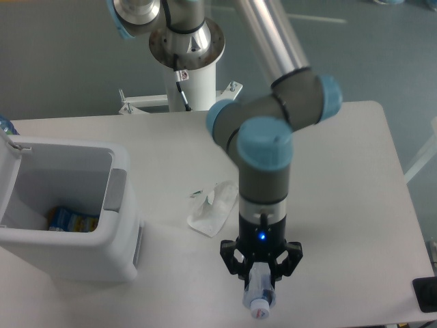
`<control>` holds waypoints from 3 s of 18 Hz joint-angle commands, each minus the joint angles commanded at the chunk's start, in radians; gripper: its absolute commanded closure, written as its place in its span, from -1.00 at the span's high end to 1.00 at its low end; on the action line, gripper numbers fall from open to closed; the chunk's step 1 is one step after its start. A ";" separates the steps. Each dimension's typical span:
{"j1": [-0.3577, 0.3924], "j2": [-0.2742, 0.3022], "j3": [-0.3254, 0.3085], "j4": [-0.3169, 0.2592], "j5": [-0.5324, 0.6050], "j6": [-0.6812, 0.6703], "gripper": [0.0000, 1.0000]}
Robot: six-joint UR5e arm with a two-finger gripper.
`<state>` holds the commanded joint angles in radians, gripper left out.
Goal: Place the trash in the trash can
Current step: 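Lift the bottle and carry it over the white trash bin, then open the gripper to drop the bottle into the bin, then move the gripper back to the crumpled white tissue and lower onto it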
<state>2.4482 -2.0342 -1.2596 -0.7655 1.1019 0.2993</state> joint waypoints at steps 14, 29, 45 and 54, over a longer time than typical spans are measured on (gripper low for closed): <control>-0.143 0.157 0.025 0.000 -0.335 -0.181 -0.51; -0.128 0.200 -0.123 0.003 -0.326 -0.091 1.00; 0.124 0.245 -0.415 0.002 -0.158 0.293 1.00; 0.117 0.272 -0.682 -0.005 0.056 0.639 1.00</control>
<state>2.5648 -1.7626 -1.9418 -0.7700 1.1580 0.9386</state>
